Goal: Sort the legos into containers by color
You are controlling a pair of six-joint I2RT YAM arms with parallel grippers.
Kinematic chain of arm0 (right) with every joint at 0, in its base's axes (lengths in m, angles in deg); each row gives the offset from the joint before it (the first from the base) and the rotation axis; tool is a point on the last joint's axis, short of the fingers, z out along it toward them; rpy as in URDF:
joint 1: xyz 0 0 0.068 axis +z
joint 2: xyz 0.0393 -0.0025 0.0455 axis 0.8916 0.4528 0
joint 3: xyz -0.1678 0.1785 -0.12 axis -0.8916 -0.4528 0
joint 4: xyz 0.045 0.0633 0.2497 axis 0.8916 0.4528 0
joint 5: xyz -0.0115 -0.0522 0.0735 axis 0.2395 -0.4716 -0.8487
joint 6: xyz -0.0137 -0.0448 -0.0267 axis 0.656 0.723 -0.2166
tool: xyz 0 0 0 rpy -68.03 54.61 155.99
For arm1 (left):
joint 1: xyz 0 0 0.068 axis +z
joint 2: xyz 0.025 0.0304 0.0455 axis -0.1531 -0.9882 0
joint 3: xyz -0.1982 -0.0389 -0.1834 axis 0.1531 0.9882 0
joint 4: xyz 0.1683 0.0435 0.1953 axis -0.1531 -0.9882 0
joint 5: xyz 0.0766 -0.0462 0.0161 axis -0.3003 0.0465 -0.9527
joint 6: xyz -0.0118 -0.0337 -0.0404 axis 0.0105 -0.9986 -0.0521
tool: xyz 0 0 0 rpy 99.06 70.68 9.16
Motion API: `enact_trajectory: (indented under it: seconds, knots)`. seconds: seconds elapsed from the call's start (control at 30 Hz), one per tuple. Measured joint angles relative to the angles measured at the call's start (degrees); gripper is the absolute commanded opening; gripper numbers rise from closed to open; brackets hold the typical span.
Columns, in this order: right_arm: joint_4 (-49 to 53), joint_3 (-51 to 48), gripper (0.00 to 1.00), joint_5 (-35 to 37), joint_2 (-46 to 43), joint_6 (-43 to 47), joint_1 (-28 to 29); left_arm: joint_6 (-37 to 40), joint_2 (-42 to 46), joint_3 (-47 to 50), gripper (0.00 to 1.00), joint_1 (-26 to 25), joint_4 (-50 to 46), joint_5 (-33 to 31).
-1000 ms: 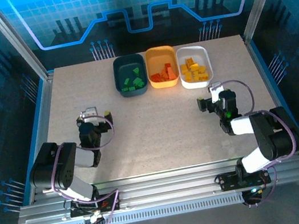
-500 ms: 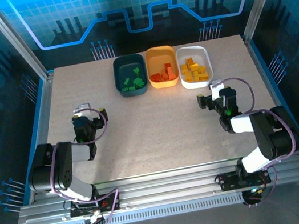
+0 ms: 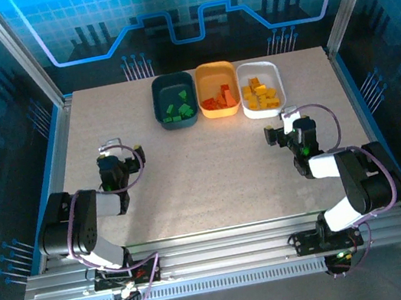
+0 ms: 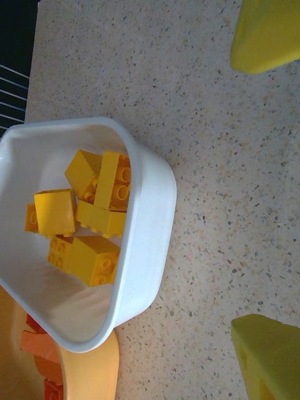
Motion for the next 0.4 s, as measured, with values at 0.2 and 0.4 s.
enact_trajectory:
  seconds: [0.2, 0.4]
  knots:
    - [0.0, 0.0, 1.0, 0.0, 0.0, 0.0, 0.0, 0.2, 0.0, -0.5, 0.99, 0.0, -1.6, 2.7]
    - [0.0, 0.0, 1.0, 0.0, 0.0, 0.0, 0.0, 0.3, 0.0, -0.8, 0.99, 0.1, -1.9, 4.5]
